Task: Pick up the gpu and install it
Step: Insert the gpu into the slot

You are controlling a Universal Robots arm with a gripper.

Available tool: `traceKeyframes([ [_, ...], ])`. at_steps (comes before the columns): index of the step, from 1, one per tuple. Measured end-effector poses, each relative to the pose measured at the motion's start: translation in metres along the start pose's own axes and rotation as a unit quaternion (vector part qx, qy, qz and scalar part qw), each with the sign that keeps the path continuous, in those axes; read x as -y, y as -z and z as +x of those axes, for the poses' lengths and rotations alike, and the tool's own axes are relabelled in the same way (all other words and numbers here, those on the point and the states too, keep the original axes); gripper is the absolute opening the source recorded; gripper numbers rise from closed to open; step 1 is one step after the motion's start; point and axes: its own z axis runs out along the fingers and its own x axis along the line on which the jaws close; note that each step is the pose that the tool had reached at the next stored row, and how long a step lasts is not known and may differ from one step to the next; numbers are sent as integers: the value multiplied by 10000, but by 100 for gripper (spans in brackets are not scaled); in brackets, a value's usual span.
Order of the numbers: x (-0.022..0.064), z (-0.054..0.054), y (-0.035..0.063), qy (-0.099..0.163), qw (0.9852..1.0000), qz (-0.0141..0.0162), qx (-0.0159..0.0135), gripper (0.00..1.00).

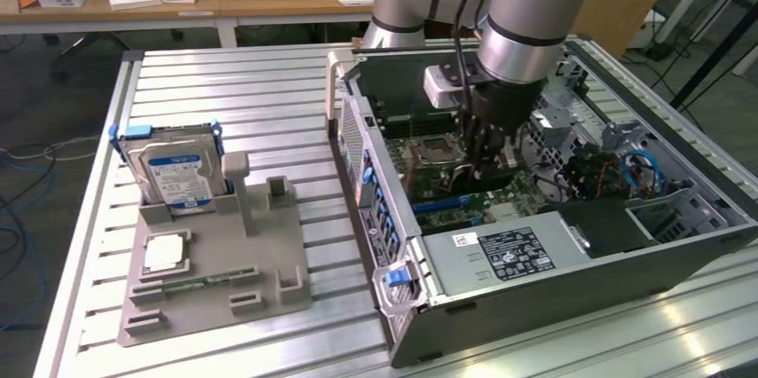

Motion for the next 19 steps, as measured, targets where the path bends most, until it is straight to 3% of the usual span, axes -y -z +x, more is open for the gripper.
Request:
traceKeyframes([
  [5,-34,-34,-41,-34,10000,1,-1,27],
  [10,-202,-24,-85,-48,10000,5,-2,27],
  [19,-213,-28,-109,-60,10000,4,-4,27],
])
